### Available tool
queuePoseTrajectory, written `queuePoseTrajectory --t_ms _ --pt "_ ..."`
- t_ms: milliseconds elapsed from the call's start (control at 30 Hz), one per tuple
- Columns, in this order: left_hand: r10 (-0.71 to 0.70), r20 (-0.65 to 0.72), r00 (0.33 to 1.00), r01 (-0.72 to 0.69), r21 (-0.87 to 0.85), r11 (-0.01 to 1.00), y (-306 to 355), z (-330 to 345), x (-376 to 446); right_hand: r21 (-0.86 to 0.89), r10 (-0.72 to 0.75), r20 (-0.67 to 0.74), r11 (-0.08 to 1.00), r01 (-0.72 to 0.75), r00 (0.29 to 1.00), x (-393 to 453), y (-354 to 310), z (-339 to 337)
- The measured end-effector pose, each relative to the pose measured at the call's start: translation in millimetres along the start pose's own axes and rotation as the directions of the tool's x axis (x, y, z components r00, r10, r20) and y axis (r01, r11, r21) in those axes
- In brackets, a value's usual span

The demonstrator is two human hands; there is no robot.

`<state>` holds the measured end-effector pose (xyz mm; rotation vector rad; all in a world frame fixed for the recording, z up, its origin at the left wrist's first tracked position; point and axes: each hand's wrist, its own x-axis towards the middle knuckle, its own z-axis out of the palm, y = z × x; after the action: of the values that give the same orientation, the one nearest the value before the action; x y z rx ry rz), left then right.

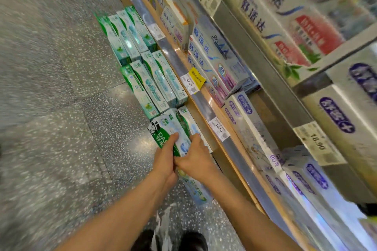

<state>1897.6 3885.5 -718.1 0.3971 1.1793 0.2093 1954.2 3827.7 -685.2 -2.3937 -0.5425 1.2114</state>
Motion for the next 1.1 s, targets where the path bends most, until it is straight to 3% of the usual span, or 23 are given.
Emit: queuePoseTrajectory --t_ms 133,267,433,567,633,733,900,1100 --pt "0.061 -0.028 0.998 -0.062 -0.038 0.997 81 40 -116 -0.134 -0.114 -0.023 0.985 0.109 0.993 -83 -99 -79" --pt "0.114 0.046 0.992 -0.112 -0.06 0.992 177 86 -259 -0.276 -0.197 0.019 0.941 0.194 0.98 -181 -213 -166" --pt "0.3 0.058 0.952 -0.29 -0.14 0.947 282 117 -458 -0.088 -0.37 0.241 0.912 0.4 0.897 -315 -342 -277" --pt "0.462 0.066 0.884 -0.421 -0.314 0.851 341 113 -602 0.128 -0.597 0.126 0.802 0.584 0.792 -433 -427 -317" --pt "0.541 0.068 0.838 -0.488 -0.35 0.8 360 95 -660 0.183 -0.691 0.063 0.718 0.672 0.721 -479 -458 -312" --pt "0.638 0.031 0.769 -0.587 -0.36 0.725 382 50 -727 0.319 -0.775 0.128 0.623 0.715 0.618 -540 -491 -289" --pt "0.734 -0.032 0.679 -0.697 -0.342 0.63 379 -64 -819 0.471 -0.797 0.166 0.581 0.664 0.58 -617 -531 -218" --pt "0.681 -0.206 0.703 -0.706 -0.319 0.632 340 -247 -887 0.528 -0.785 0.265 0.604 0.597 0.56 -708 -551 -70"
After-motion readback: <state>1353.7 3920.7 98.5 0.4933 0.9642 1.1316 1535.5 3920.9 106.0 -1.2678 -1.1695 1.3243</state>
